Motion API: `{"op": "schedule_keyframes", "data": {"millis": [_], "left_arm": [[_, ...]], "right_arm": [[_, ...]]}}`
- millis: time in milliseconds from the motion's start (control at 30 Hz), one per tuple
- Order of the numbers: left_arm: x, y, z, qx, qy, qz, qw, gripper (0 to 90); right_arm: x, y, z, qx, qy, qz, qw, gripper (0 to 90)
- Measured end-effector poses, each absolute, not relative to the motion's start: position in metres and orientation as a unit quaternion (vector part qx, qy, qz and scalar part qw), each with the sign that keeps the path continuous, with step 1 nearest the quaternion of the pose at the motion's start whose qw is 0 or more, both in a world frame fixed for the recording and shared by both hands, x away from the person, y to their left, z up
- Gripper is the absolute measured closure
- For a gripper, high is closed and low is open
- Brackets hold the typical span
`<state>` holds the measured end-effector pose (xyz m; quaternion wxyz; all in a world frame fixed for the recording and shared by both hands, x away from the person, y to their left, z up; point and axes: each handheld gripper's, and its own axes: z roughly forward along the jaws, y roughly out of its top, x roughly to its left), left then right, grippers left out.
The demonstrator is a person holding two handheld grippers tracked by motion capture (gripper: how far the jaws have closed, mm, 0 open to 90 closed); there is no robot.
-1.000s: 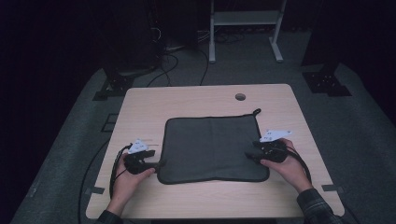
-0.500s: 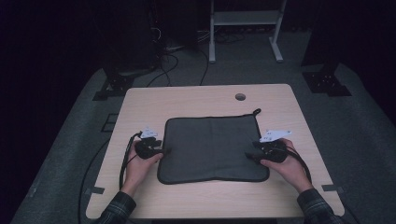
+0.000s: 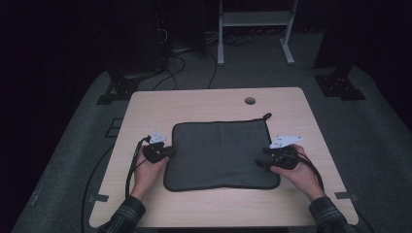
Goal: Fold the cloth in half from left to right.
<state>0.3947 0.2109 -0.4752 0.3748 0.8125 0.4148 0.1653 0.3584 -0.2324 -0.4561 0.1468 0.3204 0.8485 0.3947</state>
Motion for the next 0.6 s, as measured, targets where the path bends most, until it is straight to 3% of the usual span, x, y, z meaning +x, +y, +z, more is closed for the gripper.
{"op": "schedule_keyframes", "data": {"millis": [400, 533, 567, 600], "left_arm": [[0.392, 0.216, -0.466, 0.803, 0.418, 0.149, 0.398, 84.5], [0.391, 0.217, -0.462, 0.795, 0.419, 0.145, 0.414, 84.5], [0.391, 0.218, -0.46, 0.797, 0.417, 0.142, 0.412, 84.5], [0.391, 0.218, -0.46, 0.797, 0.417, 0.142, 0.412, 84.5]], "right_arm": [[0.369, -0.212, -0.447, 0.298, 0.85, 0.41, 0.144, 40.7], [0.376, -0.2, -0.443, 0.288, 0.849, 0.422, 0.136, 47.8], [0.379, -0.193, -0.443, 0.279, 0.855, 0.416, 0.138, 56.1], [0.379, -0.193, -0.443, 0.279, 0.855, 0.416, 0.138, 56.1]]}}
